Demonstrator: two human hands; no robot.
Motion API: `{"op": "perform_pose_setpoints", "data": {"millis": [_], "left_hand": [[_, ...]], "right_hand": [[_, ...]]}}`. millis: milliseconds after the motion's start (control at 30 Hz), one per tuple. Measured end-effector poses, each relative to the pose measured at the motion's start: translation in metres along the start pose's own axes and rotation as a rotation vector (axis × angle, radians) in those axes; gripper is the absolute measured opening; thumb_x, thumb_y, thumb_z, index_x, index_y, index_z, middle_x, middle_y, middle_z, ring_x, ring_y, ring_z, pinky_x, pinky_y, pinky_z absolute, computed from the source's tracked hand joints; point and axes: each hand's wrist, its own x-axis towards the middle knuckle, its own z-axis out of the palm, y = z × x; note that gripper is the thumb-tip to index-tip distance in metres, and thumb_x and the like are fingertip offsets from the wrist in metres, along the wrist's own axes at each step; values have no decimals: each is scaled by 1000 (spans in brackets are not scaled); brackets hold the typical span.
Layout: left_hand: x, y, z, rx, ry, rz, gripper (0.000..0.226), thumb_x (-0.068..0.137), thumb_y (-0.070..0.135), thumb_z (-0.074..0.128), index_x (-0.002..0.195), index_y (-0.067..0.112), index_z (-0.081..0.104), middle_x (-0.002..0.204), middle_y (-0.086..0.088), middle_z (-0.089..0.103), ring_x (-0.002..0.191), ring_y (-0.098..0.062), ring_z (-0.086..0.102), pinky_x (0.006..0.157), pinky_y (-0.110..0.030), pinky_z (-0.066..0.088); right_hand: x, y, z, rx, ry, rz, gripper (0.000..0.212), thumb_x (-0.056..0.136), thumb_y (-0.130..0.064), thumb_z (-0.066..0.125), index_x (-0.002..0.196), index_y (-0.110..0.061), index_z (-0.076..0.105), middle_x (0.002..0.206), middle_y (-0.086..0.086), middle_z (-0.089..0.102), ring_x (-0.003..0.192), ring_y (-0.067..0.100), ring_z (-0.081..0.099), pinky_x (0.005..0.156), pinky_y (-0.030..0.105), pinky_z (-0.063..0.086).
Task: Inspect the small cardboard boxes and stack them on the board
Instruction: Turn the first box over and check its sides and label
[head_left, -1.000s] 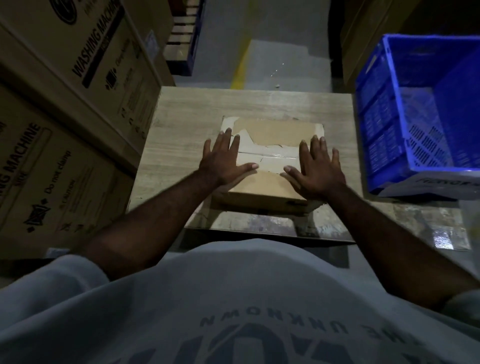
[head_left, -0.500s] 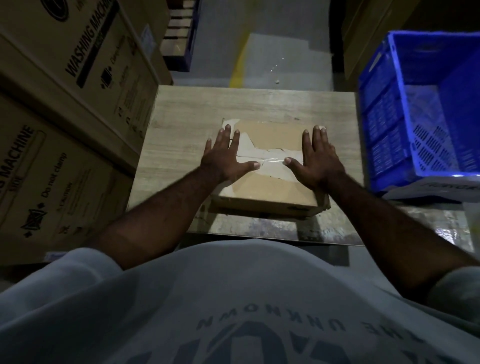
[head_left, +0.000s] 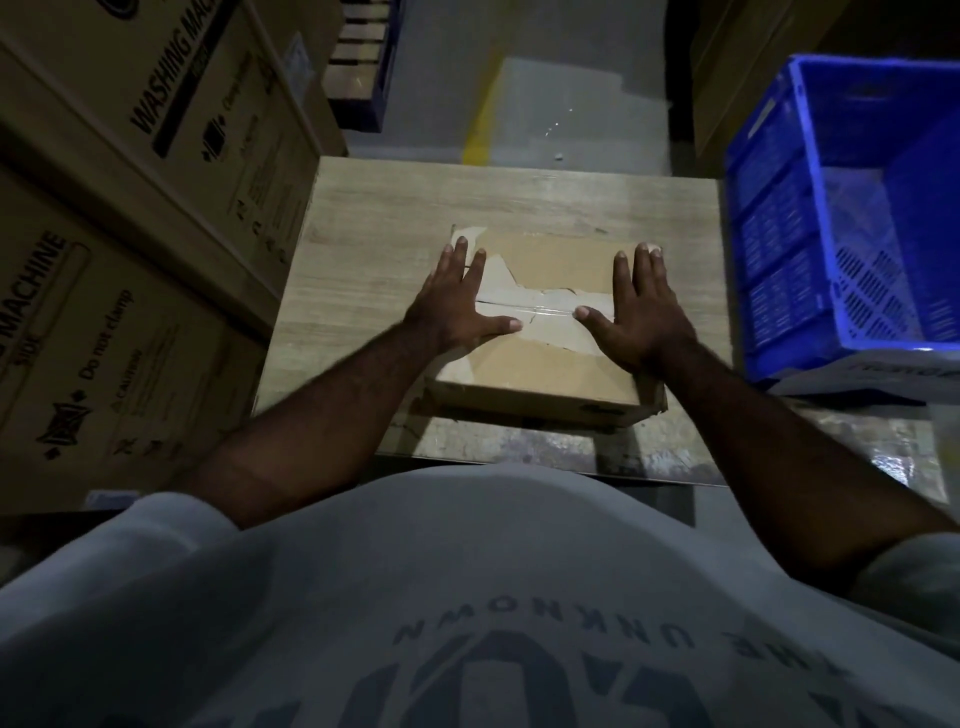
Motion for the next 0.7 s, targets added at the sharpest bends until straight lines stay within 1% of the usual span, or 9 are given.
{"op": "perform_pose_setpoints", "data": {"millis": [100, 200, 267, 333, 400, 467, 533, 600, 700], "left_hand": [[-20, -4, 4, -196, 14, -35, 119, 77, 80, 65, 164, 32, 1, 168, 2, -27, 157, -26, -16, 125, -52, 10], [-54, -18, 18, -432, -14, -105, 115, 77, 72, 73, 162, 42, 3, 167, 2, -29, 158, -26, -2, 123, -44, 18], [-75, -32, 33, -492, -15, -108, 110, 79, 69, 74, 161, 47, 4, 171, -1, -15, 158, -25, 5, 124, -48, 19], [-89, -42, 42, -542, 21, -86, 103, 83, 64, 73, 161, 47, 8, 172, 3, 8, 156, -22, 16, 124, -52, 24], [-97, -44, 45, -610, 52, -88, 94, 89, 51, 73, 162, 43, 13, 169, 6, 22, 152, -20, 28, 121, -47, 33], [-102, -39, 45, -632, 78, -76, 89, 92, 44, 73, 162, 41, 18, 167, 5, 27, 150, -20, 32, 120, -43, 36], [-105, -34, 50, -640, 90, -47, 90, 91, 42, 75, 162, 38, 20, 166, 4, 29, 151, -17, 30, 122, -39, 32], [-108, -31, 56, -650, 103, -42, 97, 87, 40, 80, 163, 35, 20, 166, 4, 30, 151, -15, 27, 122, -37, 29], [-110, -28, 60, -635, 132, -58, 100, 85, 34, 82, 163, 33, 20, 164, 1, 34, 150, -20, 33, 121, -41, 35]], "right_hand": [[-10, -2, -4, 81, 15, 36, 101, 94, -82, 36, 166, -25, -5, 171, 14, -24, 156, 33, -26, 125, 58, 5], [-33, 5, 6, 286, 40, 96, 96, 96, -78, 42, 166, -29, -2, 171, 13, -22, 157, 34, -22, 124, 51, 2], [-54, 13, 19, 412, 62, 112, 96, 96, -77, 42, 167, -26, 1, 174, 11, -14, 159, 27, -10, 124, 44, 10], [-80, 21, 34, 485, 97, 83, 94, 98, -76, 38, 168, -24, 5, 175, 7, -7, 159, 18, 0, 123, 37, 13], [-104, 27, 49, 478, 129, 33, 90, 99, -73, 37, 168, -24, 7, 176, 4, 2, 159, 13, 2, 125, 37, 14], [-119, 30, 61, 472, 157, 1, 85, 101, -66, 43, 167, -25, 9, 175, 1, 10, 161, 16, 8, 128, 44, 19], [-125, 30, 67, 491, 180, -4, 85, 101, -60, 50, 167, -23, 12, 174, 1, 15, 160, 18, 15, 127, 47, 24], [-126, 28, 67, 506, 193, 6, 85, 100, -58, 52, 167, -21, 13, 173, 1, 18, 158, 16, 18, 127, 45, 25], [-127, 25, 65, 543, 183, 22, 86, 100, -56, 52, 167, -22, 12, 171, -8, 17, 153, 7, 19, 125, 39, 26]]}}
